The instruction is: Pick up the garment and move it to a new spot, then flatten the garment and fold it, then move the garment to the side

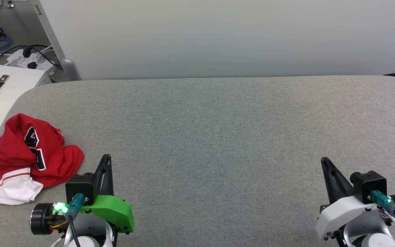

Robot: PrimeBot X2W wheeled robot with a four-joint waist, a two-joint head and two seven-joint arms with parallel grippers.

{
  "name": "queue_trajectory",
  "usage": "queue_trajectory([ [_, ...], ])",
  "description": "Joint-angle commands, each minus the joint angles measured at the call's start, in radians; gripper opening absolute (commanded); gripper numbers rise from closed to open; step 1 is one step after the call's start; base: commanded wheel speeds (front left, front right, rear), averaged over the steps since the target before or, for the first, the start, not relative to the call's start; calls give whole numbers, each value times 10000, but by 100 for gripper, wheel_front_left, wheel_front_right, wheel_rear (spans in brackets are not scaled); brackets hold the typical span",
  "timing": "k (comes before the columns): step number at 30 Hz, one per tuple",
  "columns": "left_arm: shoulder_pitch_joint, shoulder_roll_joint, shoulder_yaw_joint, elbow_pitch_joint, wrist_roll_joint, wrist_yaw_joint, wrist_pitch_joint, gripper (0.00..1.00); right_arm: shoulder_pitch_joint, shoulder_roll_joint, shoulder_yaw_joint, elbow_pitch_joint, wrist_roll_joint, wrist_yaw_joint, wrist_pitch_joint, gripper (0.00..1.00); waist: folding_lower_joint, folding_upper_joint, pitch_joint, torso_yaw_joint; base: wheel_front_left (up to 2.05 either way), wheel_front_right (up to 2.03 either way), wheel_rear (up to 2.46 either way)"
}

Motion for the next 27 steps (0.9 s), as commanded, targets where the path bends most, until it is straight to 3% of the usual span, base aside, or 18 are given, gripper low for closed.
queue_trajectory([
  [1,12,-55,-3,-16,97,-41,-7,0,-163,-6,3,22,-95,-7,-68,0,0,0,0,0,0,0,0],
  [21,12,-55,-3,-16,97,-41,-7,0,-163,-6,3,22,-95,-7,-68,0,0,0,0,0,0,0,0],
  [22,0,0,0,0,-1,0,0,100,0,0,2,0,1,0,0,100,0,0,0,0,0,0,0],
  [27,-40,0,-57,71,-102,-15,-81,100,-9,-7,-12,25,113,0,-72,100,0,0,3,-3,0,0,0],
])
